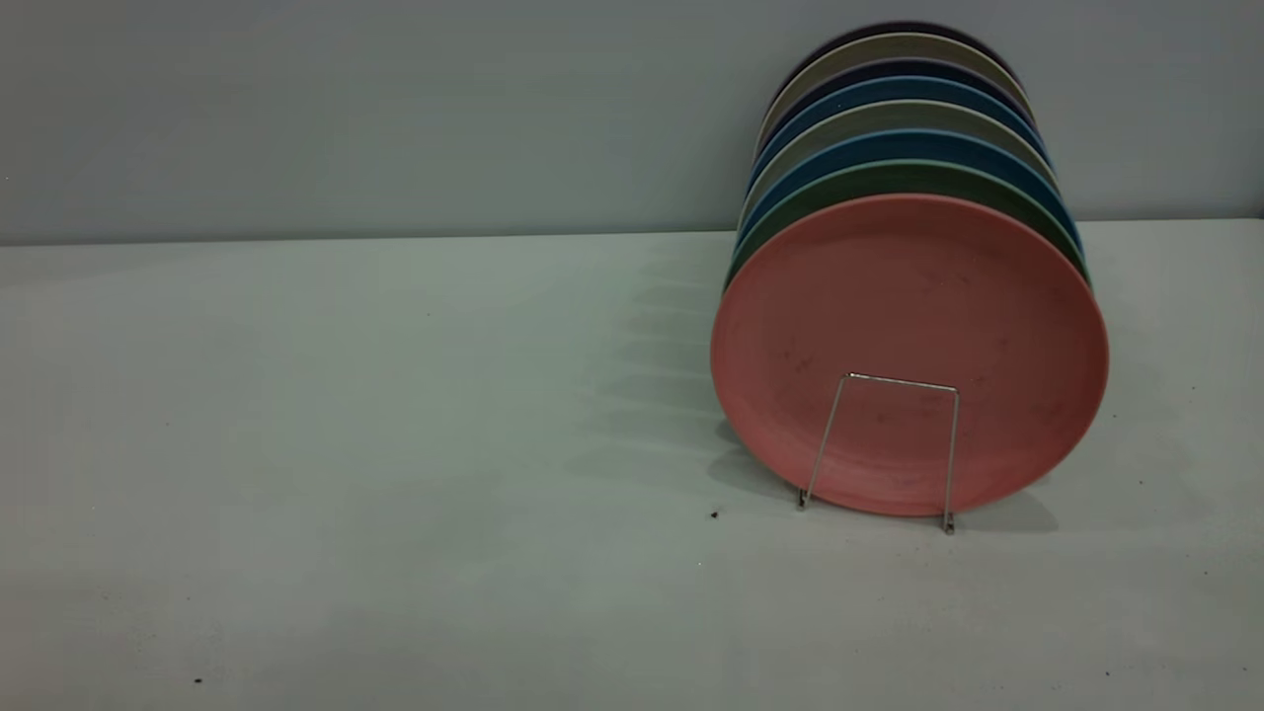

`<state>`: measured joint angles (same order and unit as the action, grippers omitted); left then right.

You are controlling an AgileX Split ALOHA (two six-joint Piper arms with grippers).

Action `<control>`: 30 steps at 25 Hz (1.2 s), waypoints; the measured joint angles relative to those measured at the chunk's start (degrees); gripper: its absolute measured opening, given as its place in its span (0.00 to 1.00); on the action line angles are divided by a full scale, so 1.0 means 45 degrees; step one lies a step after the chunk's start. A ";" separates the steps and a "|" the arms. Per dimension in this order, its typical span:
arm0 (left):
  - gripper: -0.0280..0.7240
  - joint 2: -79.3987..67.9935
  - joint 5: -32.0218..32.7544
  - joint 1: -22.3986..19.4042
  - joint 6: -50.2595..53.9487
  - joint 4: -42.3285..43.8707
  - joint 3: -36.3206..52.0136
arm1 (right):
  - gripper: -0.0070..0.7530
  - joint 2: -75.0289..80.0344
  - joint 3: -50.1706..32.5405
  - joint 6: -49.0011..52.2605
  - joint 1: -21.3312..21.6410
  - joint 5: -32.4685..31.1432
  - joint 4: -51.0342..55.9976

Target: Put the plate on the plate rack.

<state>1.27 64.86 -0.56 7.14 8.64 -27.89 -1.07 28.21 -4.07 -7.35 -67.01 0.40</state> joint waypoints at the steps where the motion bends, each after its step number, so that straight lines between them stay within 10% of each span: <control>1: 0.49 0.0000 0.0000 -0.0065 0.0000 0.0000 0.0000 | 0.54 0.0000 0.0000 0.0000 0.0027 -0.0011 0.0000; 30: 0.49 0.0000 0.0000 -0.0079 -0.1408 -0.1191 0.0000 | 0.54 0.0000 0.0000 0.0013 0.0040 -0.0011 0.0000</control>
<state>1.27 64.86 -0.92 0.80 3.28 -27.89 -1.07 28.21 -4.02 -7.17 -67.06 0.40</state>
